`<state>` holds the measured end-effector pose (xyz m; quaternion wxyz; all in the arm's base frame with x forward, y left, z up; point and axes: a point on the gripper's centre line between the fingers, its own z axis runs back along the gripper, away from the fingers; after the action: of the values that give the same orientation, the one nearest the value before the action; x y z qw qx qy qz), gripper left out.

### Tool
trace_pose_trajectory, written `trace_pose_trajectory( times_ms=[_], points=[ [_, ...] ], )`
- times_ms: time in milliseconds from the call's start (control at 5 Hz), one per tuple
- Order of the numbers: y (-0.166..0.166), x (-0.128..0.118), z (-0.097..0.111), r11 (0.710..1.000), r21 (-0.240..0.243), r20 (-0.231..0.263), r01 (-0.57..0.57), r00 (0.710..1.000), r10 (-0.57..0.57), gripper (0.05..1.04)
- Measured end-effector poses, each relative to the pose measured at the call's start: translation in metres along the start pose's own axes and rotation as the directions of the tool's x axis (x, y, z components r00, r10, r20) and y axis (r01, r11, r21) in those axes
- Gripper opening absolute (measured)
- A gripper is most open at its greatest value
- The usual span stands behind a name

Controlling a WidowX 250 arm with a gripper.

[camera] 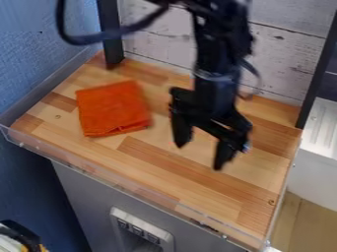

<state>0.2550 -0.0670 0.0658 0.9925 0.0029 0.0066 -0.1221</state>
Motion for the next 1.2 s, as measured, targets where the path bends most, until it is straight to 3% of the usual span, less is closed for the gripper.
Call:
trace_pose_trajectory(
  times_ms=[400,1000,1200],
  points=[
    [-0.033,-0.006,-0.009,0.987,0.011,0.022,0.162,0.987,-0.162,0.999],
    [-0.041,0.0,-0.008,0.95,-0.005,0.057,0.312,0.949,-0.311,0.999],
    [-0.043,0.004,-0.01,0.939,-0.014,0.047,0.344,0.938,-0.343,0.999]
  ],
)
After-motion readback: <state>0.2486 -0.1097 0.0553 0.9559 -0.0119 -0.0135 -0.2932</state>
